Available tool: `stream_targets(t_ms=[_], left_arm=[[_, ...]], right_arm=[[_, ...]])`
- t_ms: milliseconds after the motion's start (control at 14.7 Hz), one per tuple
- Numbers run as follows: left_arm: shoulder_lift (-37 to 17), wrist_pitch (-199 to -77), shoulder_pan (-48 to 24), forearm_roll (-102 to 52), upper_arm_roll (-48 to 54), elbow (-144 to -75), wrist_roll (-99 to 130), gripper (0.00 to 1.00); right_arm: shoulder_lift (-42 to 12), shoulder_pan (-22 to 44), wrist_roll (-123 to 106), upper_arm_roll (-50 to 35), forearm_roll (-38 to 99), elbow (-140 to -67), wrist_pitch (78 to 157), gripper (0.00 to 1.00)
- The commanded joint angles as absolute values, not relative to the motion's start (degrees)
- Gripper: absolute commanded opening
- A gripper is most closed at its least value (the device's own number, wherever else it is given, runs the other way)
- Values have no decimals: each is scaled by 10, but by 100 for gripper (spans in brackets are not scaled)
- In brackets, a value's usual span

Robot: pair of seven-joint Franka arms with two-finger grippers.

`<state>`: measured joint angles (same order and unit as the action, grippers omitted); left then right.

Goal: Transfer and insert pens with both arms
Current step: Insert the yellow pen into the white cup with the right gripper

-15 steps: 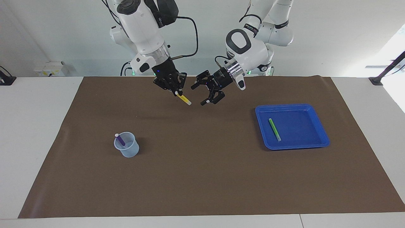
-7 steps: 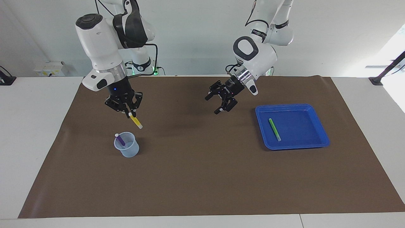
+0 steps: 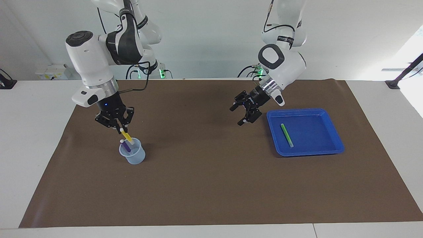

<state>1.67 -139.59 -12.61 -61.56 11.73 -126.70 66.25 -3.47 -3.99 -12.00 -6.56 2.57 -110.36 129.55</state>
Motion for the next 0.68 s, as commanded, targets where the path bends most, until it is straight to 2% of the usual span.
stream_targets(t_ms=[0, 273, 614], left_arm=[[12, -1317, -82, -504, 120, -1236, 651, 100], [-4, -1282, -73, -249, 120, -1204, 624, 100], [-14, -1233, -38, -158, 117, -1200, 466, 100]], right_arm=[[-38, -50, -134, -74, 16, -1123, 1317, 0], [-47, -46, -138, -75, 16, -1152, 1346, 0], [-45, -43, -139, -76, 16, -1202, 1357, 0]])
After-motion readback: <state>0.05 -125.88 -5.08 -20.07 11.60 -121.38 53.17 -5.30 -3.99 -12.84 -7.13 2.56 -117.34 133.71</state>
